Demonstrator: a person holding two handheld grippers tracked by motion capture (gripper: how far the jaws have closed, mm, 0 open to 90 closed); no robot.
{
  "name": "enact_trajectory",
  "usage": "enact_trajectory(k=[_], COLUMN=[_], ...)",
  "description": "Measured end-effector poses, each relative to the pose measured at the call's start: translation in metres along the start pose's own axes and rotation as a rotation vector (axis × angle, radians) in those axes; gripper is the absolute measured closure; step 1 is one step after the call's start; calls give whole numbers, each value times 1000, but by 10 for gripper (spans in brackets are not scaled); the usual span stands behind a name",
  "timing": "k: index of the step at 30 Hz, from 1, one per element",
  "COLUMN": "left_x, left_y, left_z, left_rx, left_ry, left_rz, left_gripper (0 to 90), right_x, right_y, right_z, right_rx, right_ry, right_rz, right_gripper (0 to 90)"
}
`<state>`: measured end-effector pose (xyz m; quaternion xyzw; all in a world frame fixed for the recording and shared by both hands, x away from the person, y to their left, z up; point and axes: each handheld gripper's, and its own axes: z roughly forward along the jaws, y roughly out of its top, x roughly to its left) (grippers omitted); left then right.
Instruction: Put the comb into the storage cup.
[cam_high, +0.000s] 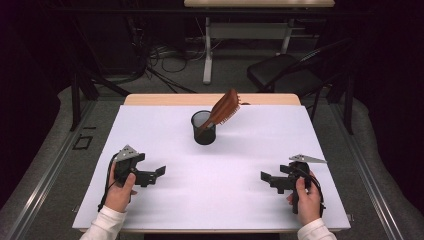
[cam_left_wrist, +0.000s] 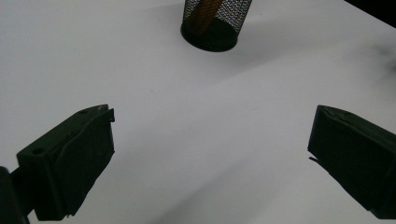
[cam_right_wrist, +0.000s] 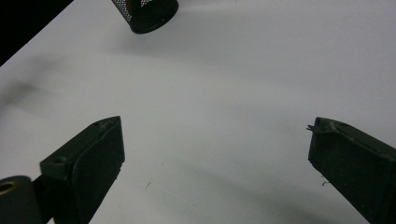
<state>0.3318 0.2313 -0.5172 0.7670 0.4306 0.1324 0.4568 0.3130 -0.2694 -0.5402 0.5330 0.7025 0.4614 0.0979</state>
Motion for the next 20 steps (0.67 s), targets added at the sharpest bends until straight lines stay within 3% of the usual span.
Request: enact_trajectory(k=[20], left_x=[3], left_y=[1], left_z=[-2], left_rx=[-6], left_ry=[9], left_rz=[-7], left_gripper=[4], right_x=[-4], right_y=[-4], right_z=[1], right_rx=[3], right_ry=[-3], right_rz=[10], right_gripper=[36])
